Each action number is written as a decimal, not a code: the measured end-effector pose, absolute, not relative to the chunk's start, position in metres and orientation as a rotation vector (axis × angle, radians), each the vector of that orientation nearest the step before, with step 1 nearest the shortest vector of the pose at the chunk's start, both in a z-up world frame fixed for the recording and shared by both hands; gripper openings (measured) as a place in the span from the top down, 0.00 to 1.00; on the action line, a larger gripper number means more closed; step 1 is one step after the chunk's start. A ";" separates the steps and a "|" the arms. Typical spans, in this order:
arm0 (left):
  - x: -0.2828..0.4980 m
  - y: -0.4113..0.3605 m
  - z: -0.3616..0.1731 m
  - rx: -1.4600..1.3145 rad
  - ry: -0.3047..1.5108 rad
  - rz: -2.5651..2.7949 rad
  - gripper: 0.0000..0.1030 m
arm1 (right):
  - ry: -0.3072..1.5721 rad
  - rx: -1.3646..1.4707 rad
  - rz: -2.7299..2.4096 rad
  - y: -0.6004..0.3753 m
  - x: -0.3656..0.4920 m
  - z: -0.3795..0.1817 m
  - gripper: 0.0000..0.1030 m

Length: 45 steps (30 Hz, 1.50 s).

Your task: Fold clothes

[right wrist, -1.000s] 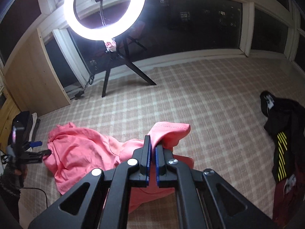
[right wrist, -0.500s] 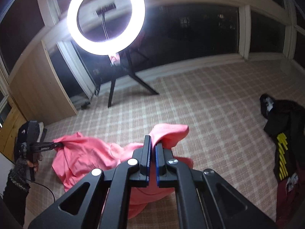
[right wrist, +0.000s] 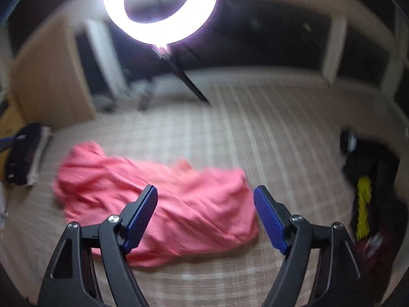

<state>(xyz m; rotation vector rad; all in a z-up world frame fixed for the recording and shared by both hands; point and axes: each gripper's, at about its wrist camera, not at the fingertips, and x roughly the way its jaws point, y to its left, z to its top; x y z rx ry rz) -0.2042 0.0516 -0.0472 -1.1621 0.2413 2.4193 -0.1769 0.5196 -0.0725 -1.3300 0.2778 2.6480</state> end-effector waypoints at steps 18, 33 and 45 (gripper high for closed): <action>-0.264 0.148 -0.204 -1.503 0.260 2.190 0.97 | 0.730 -1.360 2.665 0.537 -0.207 -0.128 0.94; -0.129 0.085 0.065 -0.822 0.178 2.277 0.97 | 0.332 -0.445 3.100 0.481 -0.114 0.173 0.94; -0.079 -0.029 -0.050 -1.295 0.221 2.476 0.77 | 0.058 -1.592 3.303 0.255 -0.268 0.050 0.92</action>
